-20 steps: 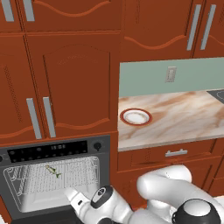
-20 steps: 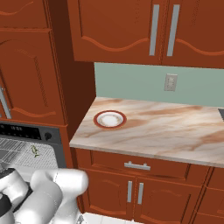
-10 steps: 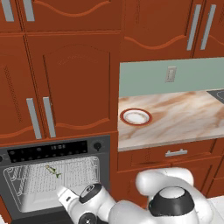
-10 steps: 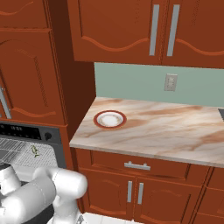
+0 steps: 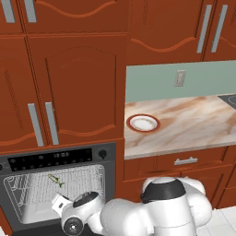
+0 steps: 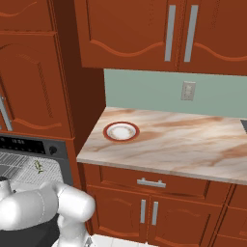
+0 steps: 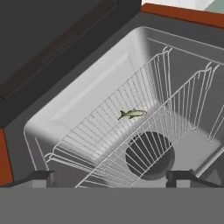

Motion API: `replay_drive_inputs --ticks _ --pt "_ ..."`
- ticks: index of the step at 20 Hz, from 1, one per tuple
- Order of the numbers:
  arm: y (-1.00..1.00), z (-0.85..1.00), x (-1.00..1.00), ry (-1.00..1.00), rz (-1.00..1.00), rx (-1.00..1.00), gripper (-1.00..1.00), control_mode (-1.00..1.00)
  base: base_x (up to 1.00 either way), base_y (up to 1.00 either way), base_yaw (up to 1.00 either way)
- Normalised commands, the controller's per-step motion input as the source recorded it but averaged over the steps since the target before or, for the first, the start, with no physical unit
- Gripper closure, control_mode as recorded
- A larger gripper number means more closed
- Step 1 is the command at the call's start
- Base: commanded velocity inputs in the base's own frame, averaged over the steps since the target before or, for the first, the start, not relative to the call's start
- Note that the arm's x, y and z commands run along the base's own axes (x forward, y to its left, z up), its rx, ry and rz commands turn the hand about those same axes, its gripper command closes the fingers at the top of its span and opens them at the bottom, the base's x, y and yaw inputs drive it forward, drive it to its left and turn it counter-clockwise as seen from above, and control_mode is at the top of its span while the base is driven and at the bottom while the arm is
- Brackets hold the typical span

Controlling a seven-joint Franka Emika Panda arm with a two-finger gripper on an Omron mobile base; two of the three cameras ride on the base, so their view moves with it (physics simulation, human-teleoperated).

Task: Take the fish from the oven and place it on the plate on the counter.

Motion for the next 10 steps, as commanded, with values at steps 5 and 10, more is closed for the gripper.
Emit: replay_drive_inputs --ticks 5,10 --pt "0.14 0.0 0.07 0.0 -0.02 -0.23 -1.0 -1.0 0.0 0.0 0.0" --pt "0.04 0.0 0.04 0.03 0.03 -0.17 -1.0 -1.0 0.0 0.0 0.0"
